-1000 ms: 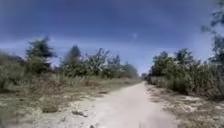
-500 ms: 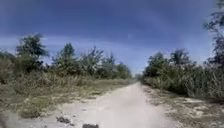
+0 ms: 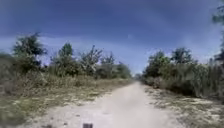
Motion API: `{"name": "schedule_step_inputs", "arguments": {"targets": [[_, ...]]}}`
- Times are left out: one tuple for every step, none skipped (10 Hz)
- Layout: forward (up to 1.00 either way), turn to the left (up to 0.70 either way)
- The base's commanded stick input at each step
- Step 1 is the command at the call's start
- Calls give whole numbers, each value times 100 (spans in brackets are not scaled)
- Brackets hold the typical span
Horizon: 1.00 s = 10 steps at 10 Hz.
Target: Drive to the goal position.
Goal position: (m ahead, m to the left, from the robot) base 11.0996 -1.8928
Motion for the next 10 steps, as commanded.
{"name": "schedule_step_inputs", "arguments": {"targets": [[50, 0], [50, 0], [50, -28], [50, -11], [50, -3], [50, 0], [50, 0], [50, 0], [50, 0], [50, 0]]}}
